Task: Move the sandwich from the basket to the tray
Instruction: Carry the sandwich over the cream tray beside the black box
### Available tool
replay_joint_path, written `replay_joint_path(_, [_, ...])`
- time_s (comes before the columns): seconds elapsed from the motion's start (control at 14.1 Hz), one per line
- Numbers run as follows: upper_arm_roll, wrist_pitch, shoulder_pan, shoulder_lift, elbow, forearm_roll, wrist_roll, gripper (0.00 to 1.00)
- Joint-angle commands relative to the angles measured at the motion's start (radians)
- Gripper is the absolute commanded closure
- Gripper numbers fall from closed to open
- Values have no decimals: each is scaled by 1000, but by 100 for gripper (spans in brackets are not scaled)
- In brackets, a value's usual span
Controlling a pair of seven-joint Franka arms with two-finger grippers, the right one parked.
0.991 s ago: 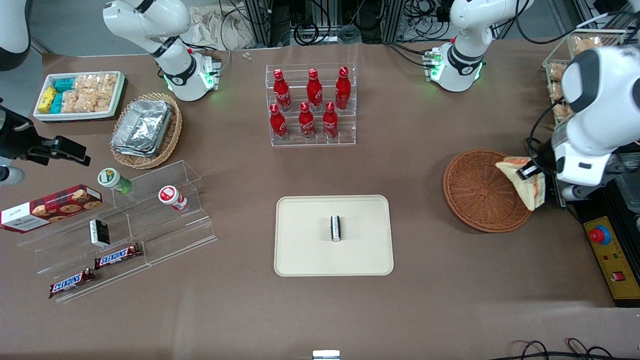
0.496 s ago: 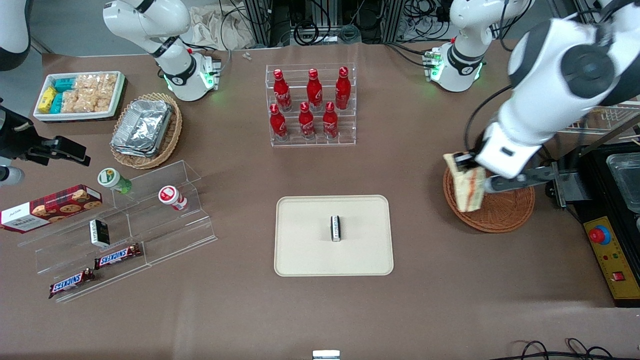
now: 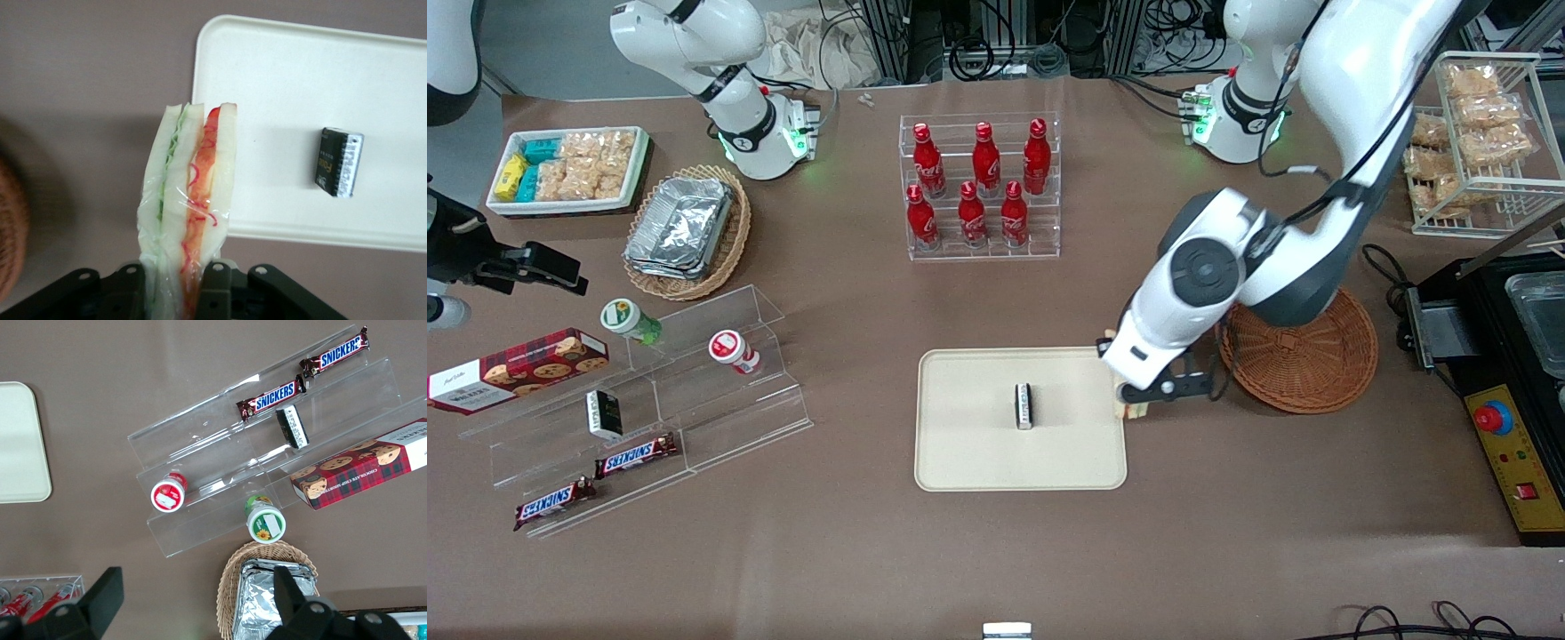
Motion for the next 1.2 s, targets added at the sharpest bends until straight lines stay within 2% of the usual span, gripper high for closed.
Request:
replay_joint_path(0.0, [1, 41, -9, 125, 86, 79, -30, 100])
replay_joint_path(0.21, [1, 116, -11, 212, 92, 179, -32, 100])
replay_joint_path(0.35, [11, 159, -38, 251, 118, 184, -33, 100])
replay_joint_path(0.57, [76, 161, -110, 269, 144, 184, -59, 100])
replay_joint_path(0.64, [100, 163, -134, 271, 153, 184, -61, 94])
replay_joint_path(0.71, [112, 163, -146, 278, 161, 184, -64, 24])
replay_joint_path(0.78, [114, 163, -146, 277, 161, 182, -62, 0])
replay_joint_path(1.13, [111, 158, -129, 211, 163, 169, -61, 0])
